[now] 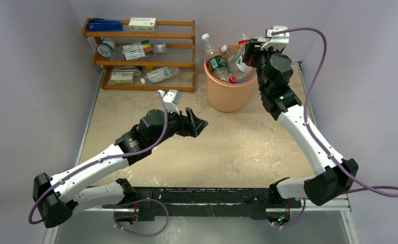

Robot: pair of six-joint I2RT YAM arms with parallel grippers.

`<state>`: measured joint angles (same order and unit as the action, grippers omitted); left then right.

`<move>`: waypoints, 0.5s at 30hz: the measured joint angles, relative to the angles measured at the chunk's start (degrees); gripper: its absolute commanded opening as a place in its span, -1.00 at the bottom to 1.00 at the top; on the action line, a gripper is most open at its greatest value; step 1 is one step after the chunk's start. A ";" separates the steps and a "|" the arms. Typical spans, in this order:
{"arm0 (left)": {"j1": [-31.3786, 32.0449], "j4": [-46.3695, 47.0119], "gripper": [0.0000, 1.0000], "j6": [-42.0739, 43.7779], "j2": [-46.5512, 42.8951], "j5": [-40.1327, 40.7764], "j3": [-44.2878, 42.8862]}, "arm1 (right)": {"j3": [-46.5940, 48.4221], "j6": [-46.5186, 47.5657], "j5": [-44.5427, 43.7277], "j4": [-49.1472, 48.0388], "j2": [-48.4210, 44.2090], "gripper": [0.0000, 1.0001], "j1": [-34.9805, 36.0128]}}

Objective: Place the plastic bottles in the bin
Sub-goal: Place the plastic bottle in the trash bin.

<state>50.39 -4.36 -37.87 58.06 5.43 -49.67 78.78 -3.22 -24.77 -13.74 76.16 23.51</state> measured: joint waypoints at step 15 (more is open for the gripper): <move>0.00 0.42 0.58 -0.02 -0.11 -0.37 0.83 | 0.85 -0.66 2.40 1.60 5.25 -0.01 0.11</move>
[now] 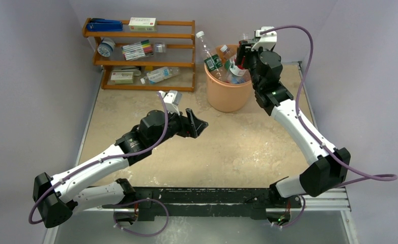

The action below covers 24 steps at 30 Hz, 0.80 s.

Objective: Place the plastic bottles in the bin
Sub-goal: Place the plastic bottle in the trash bin.

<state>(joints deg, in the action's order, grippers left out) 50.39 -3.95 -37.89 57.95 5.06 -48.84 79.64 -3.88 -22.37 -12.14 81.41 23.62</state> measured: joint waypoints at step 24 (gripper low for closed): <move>0.00 1.88 0.58 -0.02 1.25 -1.29 0.00 | 2.75 -0.07 2.67 3.23 5.57 0.14 0.00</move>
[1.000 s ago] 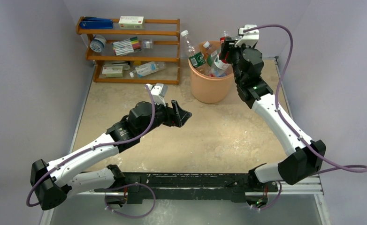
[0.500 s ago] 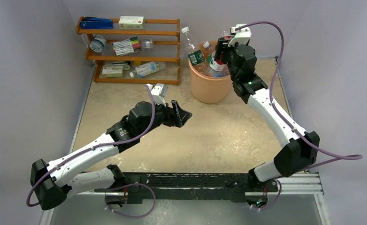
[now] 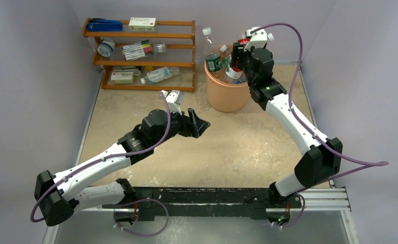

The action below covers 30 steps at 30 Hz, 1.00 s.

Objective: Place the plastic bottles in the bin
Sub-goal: Place the plastic bottle in the trash bin.

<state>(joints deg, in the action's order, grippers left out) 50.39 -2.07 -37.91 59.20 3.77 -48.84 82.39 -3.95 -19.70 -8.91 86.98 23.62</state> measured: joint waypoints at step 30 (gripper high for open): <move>0.00 1.44 0.58 0.00 3.06 -0.94 0.00 | 14.12 -1.68 5.88 19.78 -5.70 0.91 -2.73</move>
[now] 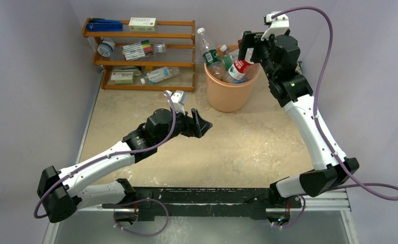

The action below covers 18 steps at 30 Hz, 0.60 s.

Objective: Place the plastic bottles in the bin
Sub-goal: Place the plastic bottle in the trash bin.

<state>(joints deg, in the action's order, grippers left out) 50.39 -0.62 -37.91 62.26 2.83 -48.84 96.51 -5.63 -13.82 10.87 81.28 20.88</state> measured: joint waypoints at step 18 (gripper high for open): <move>-6.23 -8.02 0.58 -0.74 9.16 12.09 -8.15 | -13.99 -6.64 4.22 4.74 -14.12 0.75 -0.70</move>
<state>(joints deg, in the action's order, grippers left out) 44.16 -8.64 -38.65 71.42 14.92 -56.99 82.52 -12.27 -9.61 15.62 67.16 20.18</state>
